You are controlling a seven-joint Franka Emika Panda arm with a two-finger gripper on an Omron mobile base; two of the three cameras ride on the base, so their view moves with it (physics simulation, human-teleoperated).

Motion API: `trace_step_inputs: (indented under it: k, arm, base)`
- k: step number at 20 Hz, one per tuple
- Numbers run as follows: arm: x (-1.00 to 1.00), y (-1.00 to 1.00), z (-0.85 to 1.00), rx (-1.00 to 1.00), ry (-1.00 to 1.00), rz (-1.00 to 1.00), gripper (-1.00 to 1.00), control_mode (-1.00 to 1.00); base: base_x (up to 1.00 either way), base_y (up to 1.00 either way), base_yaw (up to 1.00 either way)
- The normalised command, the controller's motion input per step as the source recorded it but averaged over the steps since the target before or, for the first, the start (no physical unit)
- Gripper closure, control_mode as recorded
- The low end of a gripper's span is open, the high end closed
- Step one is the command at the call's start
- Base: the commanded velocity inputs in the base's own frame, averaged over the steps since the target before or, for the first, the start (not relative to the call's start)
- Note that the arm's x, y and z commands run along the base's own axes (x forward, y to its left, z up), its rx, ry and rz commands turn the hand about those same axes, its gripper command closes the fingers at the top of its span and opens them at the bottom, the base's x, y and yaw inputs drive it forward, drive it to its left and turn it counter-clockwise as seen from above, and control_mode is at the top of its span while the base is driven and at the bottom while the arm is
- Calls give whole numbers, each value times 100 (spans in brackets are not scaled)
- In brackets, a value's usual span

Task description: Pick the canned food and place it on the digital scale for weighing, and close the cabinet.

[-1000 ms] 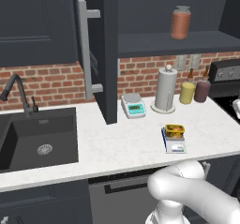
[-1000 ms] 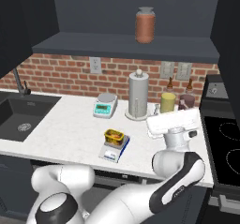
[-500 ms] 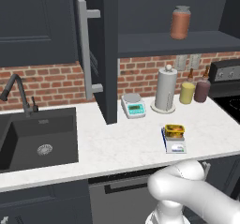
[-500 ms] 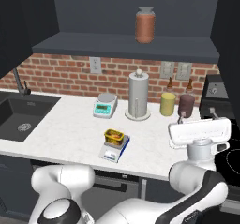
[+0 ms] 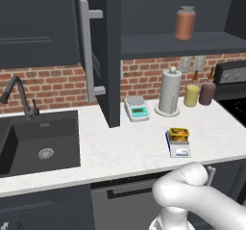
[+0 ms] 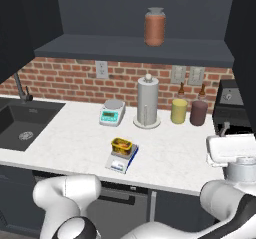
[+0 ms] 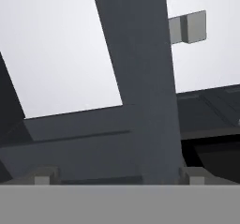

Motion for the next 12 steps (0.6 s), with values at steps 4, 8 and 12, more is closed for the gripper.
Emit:
trace_step_inputs:
  k: [4, 8, 12]
  arm:
    - [1, -40, 0, 2, 6, 0, -100, -100]
    - [0, -65, 20, 7, 3, 0, -100, -100]
    - [0, -64, 9, 8, 5, 0, -100, -100]
  base:
    - [0, 0, 0]
    - [0, 0, 0]
    - [0, 0, 0]
